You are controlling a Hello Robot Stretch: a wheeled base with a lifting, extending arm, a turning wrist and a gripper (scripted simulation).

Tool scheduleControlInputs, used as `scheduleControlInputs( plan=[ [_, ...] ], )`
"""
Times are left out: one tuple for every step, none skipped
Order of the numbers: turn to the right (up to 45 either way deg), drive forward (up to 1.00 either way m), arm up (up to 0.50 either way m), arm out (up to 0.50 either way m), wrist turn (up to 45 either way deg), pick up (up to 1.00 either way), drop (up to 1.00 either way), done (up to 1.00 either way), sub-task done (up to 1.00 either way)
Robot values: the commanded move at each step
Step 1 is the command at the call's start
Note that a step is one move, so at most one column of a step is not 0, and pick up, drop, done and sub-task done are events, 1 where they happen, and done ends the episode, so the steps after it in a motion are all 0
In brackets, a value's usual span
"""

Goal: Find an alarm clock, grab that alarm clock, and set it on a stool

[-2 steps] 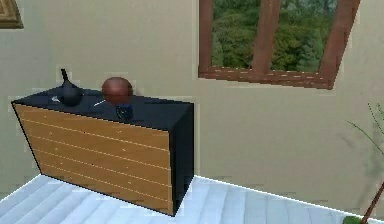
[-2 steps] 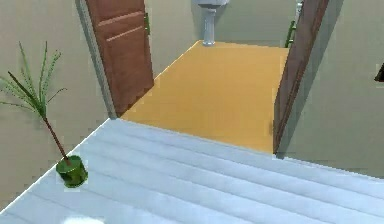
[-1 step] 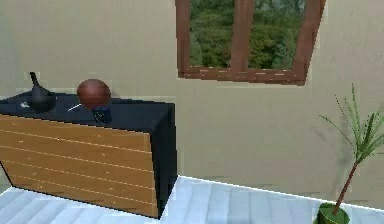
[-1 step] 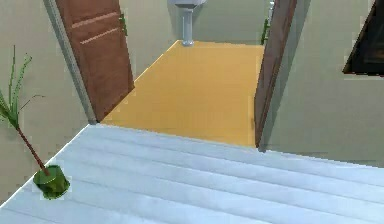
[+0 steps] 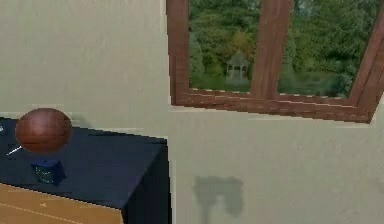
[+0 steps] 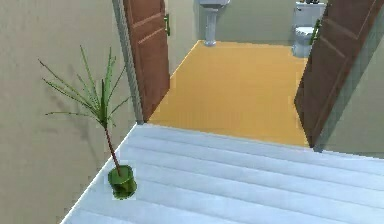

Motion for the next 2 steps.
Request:
scheduleControlInputs(
  plan=[
    [-45.0, 0.0, 0.0, 0.0, 0.0, 0.0, 0.0, 0.0, 0.0],
    [-45.0, 0.0, 0.0, 0.0, 0.0, 0.0, 0.0, 0.0, 0.0]
  ],
)
